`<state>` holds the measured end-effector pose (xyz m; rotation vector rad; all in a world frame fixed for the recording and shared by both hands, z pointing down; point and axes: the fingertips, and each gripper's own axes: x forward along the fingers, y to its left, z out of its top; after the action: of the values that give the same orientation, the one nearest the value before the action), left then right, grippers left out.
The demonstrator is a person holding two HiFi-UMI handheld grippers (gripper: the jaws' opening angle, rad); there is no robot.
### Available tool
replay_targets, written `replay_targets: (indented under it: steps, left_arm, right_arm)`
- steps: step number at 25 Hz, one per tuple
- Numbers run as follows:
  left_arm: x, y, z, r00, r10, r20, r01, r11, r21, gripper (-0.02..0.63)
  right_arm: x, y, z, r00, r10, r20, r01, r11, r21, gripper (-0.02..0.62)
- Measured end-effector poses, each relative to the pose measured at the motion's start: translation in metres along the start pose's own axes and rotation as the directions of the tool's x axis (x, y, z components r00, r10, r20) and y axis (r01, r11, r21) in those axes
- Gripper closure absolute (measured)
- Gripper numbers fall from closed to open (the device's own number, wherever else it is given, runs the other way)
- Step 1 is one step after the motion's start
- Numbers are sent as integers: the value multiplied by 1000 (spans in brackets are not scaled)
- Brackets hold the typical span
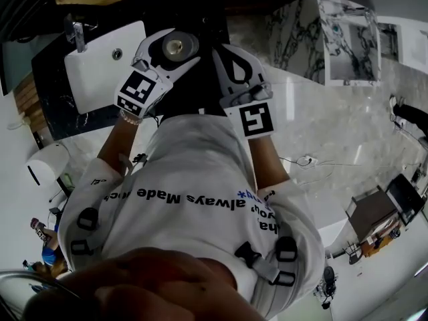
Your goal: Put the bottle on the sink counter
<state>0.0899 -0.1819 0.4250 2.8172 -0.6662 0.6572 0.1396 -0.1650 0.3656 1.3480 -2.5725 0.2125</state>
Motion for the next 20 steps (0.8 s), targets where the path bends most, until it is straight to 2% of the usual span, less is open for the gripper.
replay_targets:
  steps: [8, 20]
  left_arm:
    - [39, 23, -40, 999, -4, -39, 3, 1000, -20, 273]
    - [98, 47, -101, 994, -15, -107, 12, 999, -31, 273]
  right_arm:
    - [24, -21, -36, 999, -22, -25, 22, 1000, 12, 584]
    - [63, -45, -114, 993, -41, -113, 49, 997, 66, 584]
